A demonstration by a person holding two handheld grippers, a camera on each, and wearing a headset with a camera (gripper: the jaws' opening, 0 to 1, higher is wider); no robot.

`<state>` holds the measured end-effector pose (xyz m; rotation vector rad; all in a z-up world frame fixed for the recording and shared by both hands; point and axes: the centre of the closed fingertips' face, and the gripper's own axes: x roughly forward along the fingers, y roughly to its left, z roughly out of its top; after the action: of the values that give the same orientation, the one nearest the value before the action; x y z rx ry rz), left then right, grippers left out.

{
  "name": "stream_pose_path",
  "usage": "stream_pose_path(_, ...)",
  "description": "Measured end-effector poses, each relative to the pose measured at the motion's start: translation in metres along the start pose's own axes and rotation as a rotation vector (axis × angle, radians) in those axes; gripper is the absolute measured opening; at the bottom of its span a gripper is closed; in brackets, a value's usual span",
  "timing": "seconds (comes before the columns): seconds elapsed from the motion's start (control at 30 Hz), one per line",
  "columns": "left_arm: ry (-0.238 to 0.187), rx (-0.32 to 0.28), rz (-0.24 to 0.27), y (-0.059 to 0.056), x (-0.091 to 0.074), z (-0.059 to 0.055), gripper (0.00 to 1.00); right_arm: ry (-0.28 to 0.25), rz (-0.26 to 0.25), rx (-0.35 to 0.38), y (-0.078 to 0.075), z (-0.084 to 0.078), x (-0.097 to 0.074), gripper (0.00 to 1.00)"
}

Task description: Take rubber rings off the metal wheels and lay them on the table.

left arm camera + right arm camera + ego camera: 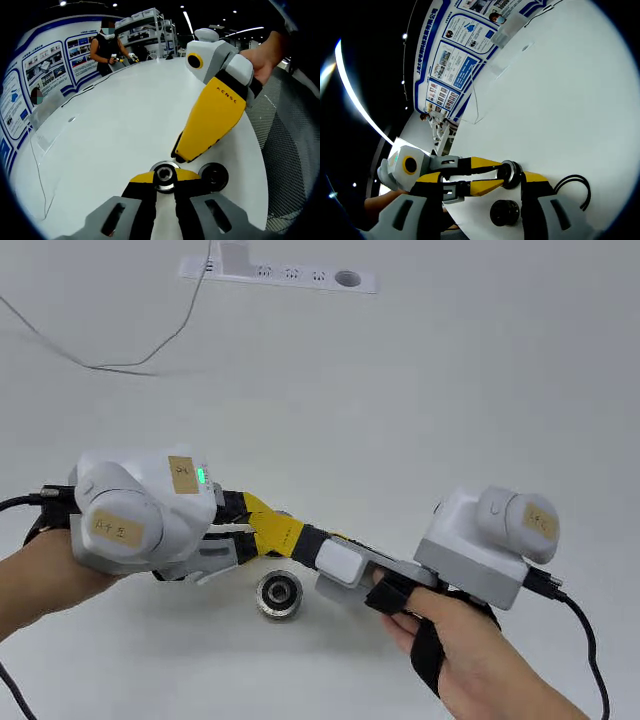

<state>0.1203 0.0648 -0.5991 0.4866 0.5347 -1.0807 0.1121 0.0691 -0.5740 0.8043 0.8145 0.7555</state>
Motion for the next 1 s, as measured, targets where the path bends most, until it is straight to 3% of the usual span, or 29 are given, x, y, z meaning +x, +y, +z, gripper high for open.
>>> stream_pose_path(0.33,-0.011,-0.007,0.006,0.0000,0.0002,0.0003,0.13,0.028,-0.012,0.022,-0.0040,-0.0051,0.0044,0.65)
stream_pose_path(1.0,-0.012,-0.004,0.006,-0.0001,0.0012,0.0007,0.13,0.030,0.008,0.049,0.0002,-0.0061,0.0046,0.63)
